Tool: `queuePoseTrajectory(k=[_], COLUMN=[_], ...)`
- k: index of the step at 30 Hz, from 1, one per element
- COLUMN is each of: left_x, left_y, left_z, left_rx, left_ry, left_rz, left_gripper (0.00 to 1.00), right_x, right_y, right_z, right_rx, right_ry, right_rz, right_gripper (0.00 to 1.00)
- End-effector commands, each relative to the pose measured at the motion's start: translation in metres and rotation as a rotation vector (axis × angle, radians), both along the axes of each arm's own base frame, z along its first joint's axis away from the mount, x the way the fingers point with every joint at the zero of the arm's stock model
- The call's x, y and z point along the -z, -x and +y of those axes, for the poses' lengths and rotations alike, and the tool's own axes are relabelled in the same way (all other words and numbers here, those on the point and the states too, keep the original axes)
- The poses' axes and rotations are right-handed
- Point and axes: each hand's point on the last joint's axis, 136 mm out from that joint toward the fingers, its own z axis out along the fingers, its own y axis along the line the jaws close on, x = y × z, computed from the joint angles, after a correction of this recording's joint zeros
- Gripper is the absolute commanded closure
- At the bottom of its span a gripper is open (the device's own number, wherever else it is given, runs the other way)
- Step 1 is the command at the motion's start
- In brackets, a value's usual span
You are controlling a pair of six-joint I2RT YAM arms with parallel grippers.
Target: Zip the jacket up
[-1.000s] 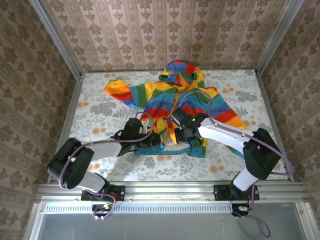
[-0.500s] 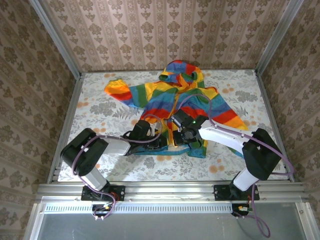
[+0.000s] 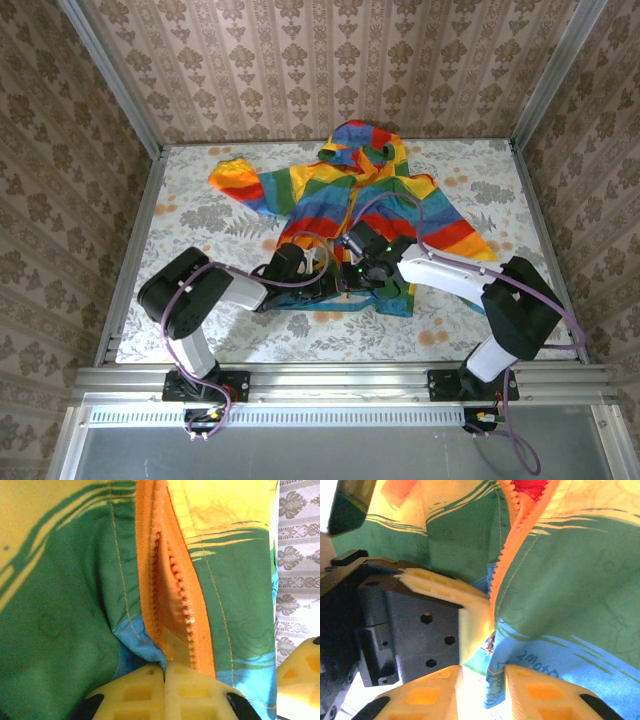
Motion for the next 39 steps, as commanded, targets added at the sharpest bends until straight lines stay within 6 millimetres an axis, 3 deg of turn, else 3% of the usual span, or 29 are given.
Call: queuePoseTrajectory(k=[1,6,11,18,22,24,34,39], left_x=[0.006,0.008,0.010,0.011,0.009,0.005,-0.038,-0.075], left_y=[0.001,0.003,0.003,0.003,0.004,0.002,-0.019,-0.028], left_z=[0.000,0.001,0.001,0.001,0.001,0.001,0.029,0.043], left_rx=[-0.010,-0.010,-0.009,-0.012,-0.011,-0.010,-0.033,-0.037], left_ry=[0.003,0.002,0.000,0.008,0.010,0.020,0.046,0.079], left_rz=[0.009,0.013,0.014,0.017,0.014,0.009,-0.080,-0.156], left_gripper=[1.00,1.00,1.00,1.00,1.00,1.00,1.00,1.00], right_x=[0.000,0.006,0.018,0.027,0.023,0.017,-0.042,-0.073], right_y=[0.002,0.000,0.002,0.003,0.002,0.000,-0.023,-0.033], right_z=[-0.002,-0.018,-0.018,-0.007,-0.007,-0.007,-0.009,-0.006], right_rx=[0.023,0.064,0.060,0.057,0.055,0.053,0.039,-0.005], right_ry=[-0.017,0.066,0.091,0.041,0.036,0.024,-0.087,-0.154], right_rz=[0.011,0.019,0.058,0.086,0.077,0.062,-0.140,-0.266], right_gripper=[0.69,0.67,0.66,0.78,0.93,1.00,1.00,1.00])
